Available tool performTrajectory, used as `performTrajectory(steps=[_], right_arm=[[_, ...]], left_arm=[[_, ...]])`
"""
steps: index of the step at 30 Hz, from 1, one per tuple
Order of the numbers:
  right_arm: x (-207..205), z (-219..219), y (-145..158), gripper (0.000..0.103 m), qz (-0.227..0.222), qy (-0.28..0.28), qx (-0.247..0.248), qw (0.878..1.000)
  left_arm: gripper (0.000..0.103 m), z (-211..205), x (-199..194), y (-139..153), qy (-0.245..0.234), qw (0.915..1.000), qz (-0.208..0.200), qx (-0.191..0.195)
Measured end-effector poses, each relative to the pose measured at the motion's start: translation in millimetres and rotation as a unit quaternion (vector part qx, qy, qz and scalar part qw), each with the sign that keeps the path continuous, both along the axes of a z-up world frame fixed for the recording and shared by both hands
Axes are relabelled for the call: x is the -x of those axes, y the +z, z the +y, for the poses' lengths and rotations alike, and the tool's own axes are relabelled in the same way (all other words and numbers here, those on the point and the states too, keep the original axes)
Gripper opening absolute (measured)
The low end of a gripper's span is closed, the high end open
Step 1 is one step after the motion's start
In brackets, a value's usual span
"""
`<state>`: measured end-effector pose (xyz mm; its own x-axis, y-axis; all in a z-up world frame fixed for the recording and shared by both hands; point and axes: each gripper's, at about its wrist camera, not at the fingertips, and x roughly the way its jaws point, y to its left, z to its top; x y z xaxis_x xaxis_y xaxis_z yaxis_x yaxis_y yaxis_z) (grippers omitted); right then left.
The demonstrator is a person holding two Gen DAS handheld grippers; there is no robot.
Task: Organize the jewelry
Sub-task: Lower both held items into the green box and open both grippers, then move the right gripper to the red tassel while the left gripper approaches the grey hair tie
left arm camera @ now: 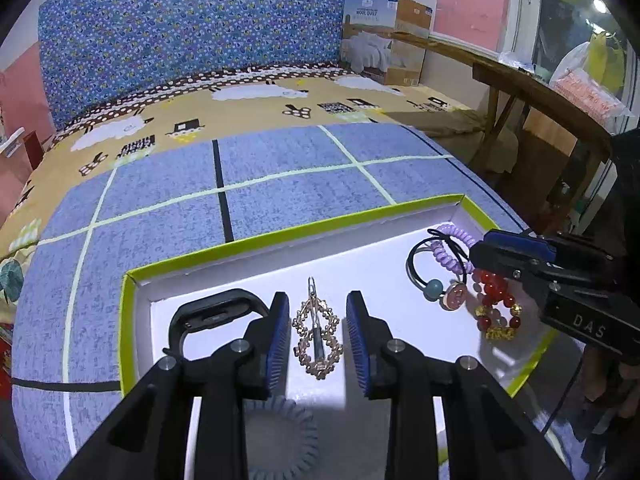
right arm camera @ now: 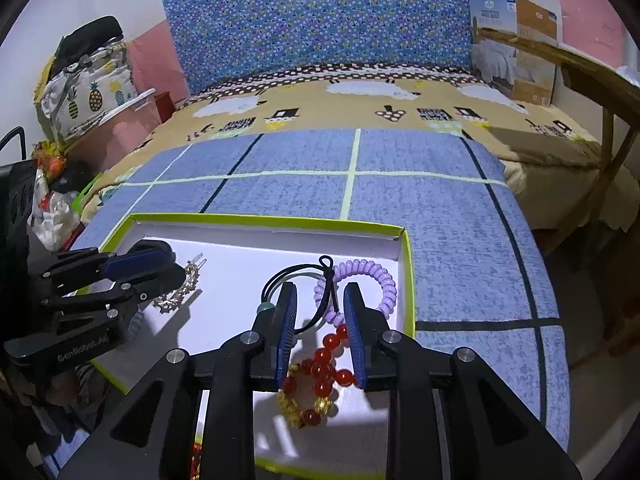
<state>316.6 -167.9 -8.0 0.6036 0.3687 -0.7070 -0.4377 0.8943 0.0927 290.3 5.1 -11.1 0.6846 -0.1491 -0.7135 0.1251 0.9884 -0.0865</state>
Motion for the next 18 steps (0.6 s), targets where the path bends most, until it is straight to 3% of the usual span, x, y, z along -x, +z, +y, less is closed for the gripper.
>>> performTrajectory(steps=[18], right_arm=[[86.4, -7.4, 32.7, 0.025, -0.061, 0.004, 0.003, 0.998]], left_arm=[[0.031, 1.5, 81.2, 30.0, 0.010, 0.9987, -0.049, 0.010]])
